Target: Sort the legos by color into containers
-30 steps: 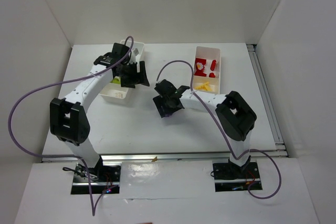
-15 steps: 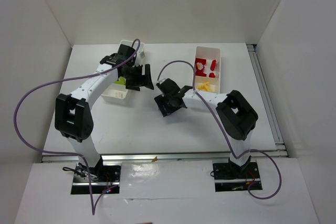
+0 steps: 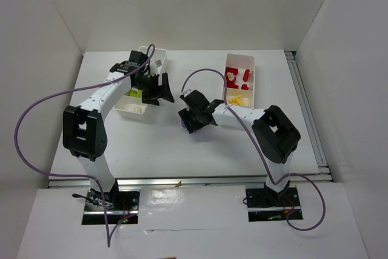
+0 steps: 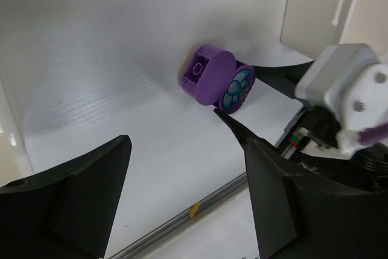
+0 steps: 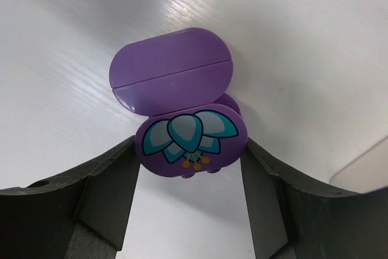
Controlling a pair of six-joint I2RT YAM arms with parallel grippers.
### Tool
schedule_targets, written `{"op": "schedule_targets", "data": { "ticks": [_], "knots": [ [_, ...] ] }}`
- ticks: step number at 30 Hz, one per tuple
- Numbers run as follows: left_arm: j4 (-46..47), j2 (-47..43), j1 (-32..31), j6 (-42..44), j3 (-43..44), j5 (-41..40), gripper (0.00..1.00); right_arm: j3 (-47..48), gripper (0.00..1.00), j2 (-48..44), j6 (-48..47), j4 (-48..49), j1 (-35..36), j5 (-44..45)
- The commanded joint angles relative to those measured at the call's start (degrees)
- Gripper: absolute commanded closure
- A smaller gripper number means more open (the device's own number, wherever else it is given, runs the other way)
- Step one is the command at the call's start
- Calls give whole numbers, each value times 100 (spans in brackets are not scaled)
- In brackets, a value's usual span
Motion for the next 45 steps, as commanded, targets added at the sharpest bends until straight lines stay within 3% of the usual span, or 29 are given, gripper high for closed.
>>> {"op": "schedule_targets", "data": {
  "ticks": [1,9,20,27,30,42,45],
  "knots": [
    [-29,86,-2,92,-74,608,14,20,41,-673,-84,-34,-37,131],
    [577,-37,-2,-83,-488,1725,12,20,42,-1464,-32,-113,-37,140],
    [2141,-195,113,-444,-1033,3316,9,425,42,-1412,-84,-183,-37,211],
    [2142,209,165,-171,-1033,3747,9,583,42,-1474,-84,-245,-37,96],
    [2546,262,165,-338,-1033,4063,9,583,42,-1474,-84,-297,-37,96],
    [2687,658,60,-391,-910,4547,19,583,42,-1527,-84,-297,-37,44],
    [2836,658,60,-522,-910,4600,27,583,42,-1527,-84,-297,-37,44]
  ]
}}
